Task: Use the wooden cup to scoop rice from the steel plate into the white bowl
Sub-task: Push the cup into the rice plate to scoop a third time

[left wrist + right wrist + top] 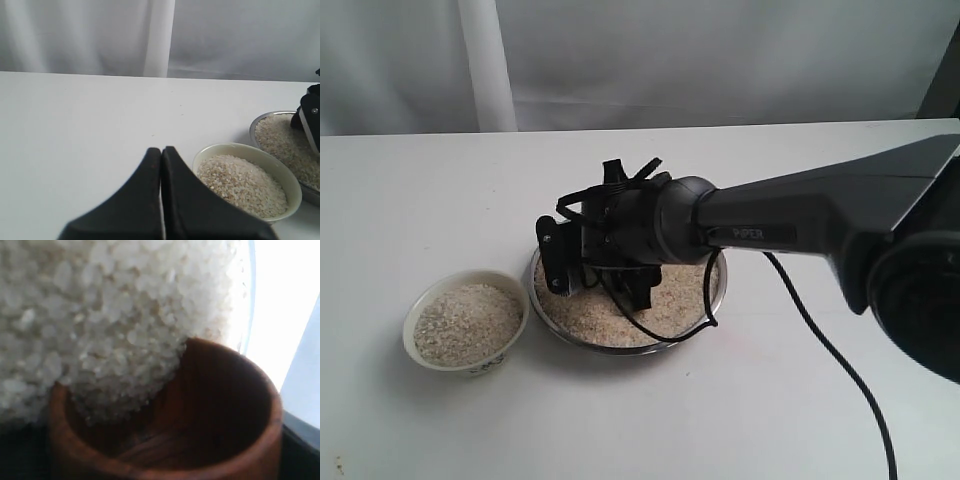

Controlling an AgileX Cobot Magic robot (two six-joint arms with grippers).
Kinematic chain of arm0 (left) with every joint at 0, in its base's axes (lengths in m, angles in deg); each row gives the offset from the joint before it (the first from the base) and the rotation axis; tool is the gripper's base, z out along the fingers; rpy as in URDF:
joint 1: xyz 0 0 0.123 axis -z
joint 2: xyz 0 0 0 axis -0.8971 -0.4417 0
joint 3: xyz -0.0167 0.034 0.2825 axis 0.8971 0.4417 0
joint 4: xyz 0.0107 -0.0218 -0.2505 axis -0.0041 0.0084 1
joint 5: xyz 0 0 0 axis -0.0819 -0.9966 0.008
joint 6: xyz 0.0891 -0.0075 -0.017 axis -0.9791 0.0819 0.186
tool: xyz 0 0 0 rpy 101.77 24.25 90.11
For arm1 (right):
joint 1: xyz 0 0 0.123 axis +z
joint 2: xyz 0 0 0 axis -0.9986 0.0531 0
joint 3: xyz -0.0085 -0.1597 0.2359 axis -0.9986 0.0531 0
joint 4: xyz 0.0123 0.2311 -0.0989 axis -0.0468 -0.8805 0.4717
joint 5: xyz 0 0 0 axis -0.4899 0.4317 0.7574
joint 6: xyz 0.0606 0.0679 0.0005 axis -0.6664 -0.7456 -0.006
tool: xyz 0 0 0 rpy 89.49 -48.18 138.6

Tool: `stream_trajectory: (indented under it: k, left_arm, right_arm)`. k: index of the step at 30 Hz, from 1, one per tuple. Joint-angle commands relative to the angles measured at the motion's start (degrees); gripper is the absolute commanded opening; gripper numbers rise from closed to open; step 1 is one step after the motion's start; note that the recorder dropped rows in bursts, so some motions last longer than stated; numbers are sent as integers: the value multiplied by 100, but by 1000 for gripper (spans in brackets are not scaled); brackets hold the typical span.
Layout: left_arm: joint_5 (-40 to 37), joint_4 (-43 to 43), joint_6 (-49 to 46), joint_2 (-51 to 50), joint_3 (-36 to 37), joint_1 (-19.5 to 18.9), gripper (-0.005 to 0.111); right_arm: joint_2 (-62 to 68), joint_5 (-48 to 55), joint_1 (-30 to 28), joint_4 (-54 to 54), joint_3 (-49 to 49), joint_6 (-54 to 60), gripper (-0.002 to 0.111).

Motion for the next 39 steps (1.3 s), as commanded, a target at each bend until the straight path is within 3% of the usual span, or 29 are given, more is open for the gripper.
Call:
stream_trajectory:
  k: [1,22,39]
  left_arm:
    - [32,27,24,17,-16,24,0]
    - [32,27,40,17,-16,24,0]
    - [32,27,40,17,-16,24,0]
  right_arm:
    - [-74,-218,25,-391,-35,93,0]
    - [-282,-308,82,-1276,-35,-370,0]
    - [-285,-327,69,-1278,-35,-1771,0]
